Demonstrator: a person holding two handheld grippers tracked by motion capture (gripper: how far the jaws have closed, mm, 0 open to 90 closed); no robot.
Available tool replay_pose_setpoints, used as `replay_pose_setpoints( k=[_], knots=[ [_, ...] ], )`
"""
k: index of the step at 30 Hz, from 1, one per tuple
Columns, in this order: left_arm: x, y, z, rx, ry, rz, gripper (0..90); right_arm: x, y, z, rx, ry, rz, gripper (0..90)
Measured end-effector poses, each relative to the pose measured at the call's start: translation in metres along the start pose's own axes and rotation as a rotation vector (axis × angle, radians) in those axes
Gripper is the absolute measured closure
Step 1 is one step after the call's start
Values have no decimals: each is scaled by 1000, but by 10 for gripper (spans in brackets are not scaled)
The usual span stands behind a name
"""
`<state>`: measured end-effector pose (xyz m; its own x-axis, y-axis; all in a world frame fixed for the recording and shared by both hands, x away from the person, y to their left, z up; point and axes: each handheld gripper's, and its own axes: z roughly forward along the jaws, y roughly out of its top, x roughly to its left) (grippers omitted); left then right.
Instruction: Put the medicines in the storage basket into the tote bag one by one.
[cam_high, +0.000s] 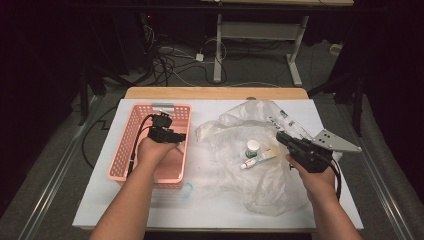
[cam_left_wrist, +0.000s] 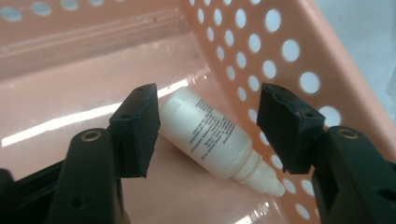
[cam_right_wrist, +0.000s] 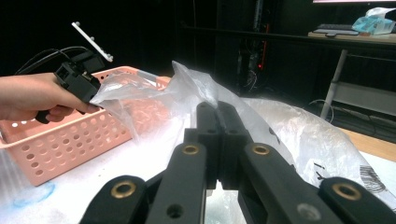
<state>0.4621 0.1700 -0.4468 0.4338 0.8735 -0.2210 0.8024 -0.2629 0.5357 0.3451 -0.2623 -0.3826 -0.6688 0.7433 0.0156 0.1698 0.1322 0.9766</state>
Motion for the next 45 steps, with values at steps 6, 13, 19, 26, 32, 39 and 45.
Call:
replay_pose_setpoints(
  k=[6,13,19,26,32,39,45],
  knots=[
    [0,-1,5,42,6,-11,421,1,0,0,2,-3,-4,900],
    [2,-1,9,84,27,-27,464,0,0,0,2,-4,-2,900],
    [1,-3,12,133,47,-17,570,0,0,0,0,-1,-1,900],
    [-2,-3,13,143,59,10,575,0,0,0,-1,-1,4,900],
    [-4,-3,14,151,66,24,580,0,0,0,5,2,2,900],
    [-4,-3,12,150,61,26,582,0,-1,0,4,6,6,900],
    [-4,-2,2,116,58,33,582,-1,-1,0,-1,4,8,900]
  ],
)
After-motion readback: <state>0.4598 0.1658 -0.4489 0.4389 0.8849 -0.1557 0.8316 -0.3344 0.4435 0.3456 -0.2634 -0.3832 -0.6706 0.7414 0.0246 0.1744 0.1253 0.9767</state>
